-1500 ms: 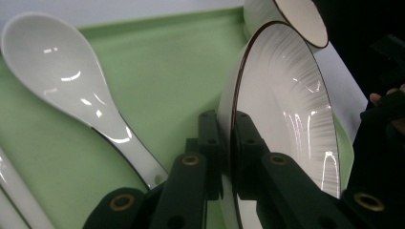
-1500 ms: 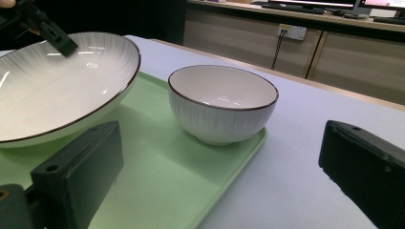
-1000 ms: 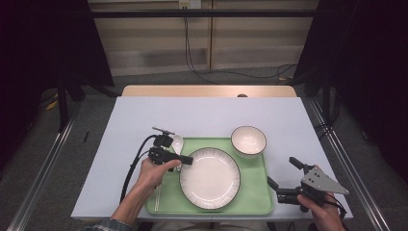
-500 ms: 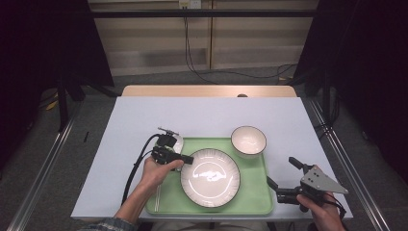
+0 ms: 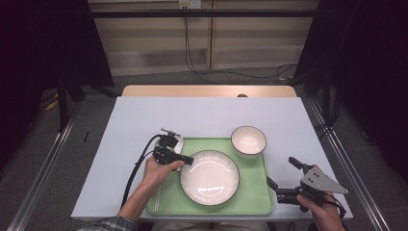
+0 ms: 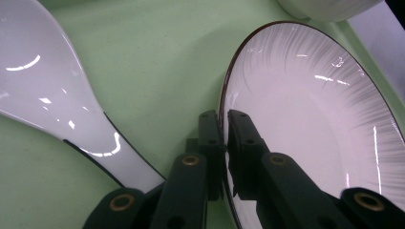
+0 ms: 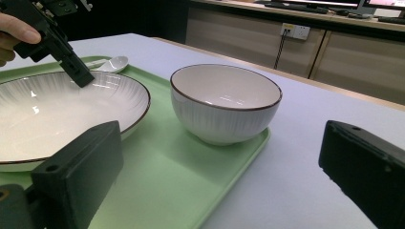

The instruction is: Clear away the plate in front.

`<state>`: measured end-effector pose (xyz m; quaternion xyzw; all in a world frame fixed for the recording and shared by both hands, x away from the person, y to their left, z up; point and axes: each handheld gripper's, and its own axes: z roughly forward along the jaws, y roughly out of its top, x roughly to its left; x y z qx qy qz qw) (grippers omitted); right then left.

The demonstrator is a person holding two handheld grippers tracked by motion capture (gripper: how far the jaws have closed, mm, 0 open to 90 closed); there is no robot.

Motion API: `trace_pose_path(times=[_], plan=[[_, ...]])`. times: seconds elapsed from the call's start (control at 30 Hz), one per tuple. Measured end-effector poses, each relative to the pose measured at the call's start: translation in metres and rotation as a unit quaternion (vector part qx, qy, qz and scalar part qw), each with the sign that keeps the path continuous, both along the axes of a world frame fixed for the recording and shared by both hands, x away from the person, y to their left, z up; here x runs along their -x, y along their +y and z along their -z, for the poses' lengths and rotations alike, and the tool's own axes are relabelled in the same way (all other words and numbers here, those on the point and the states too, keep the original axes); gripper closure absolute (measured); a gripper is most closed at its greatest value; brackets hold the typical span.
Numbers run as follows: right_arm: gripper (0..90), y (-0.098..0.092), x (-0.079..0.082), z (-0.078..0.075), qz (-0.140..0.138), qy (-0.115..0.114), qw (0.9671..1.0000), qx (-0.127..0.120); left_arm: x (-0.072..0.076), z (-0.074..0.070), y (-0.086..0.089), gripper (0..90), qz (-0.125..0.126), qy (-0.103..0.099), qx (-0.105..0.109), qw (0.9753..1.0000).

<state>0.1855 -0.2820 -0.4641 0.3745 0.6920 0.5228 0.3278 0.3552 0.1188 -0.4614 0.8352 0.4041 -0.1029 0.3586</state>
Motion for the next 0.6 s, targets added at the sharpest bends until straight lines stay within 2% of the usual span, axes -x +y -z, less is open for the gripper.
trace_pose_path(times=[0.23,0.37,0.4,0.43,0.53,0.6], plan=[[0.8,0.0,0.0,0.0,0.0,-0.001,1.0,0.0,0.002,0.0,-0.001,84.4,0.0,-0.014,-0.002,0.9999],[0.8,0.0,0.0,0.0,0.0,-0.001,1.0,0.0,0.004,-0.002,-0.002,83.8,0.0,-0.033,-0.006,0.9994],[0.8,0.0,0.0,0.0,-0.001,-0.001,1.0,0.001,0.005,-0.002,-0.001,82.6,-0.003,-0.038,-0.004,0.9993],[0.8,0.0,0.0,0.0,0.0,-0.001,1.0,0.0,0.005,-0.003,0.001,80.0,-0.008,-0.035,0.011,0.9993],[0.8,0.0,0.001,0.0,-0.001,0.0,1.0,0.0,0.006,-0.008,0.003,73.4,-0.012,-0.059,0.009,0.9981],[0.8,0.0,0.0,0.0,-0.001,0.0,1.0,-0.001,0.009,-0.011,0.004,63.9,-0.019,-0.071,0.011,0.9972]])
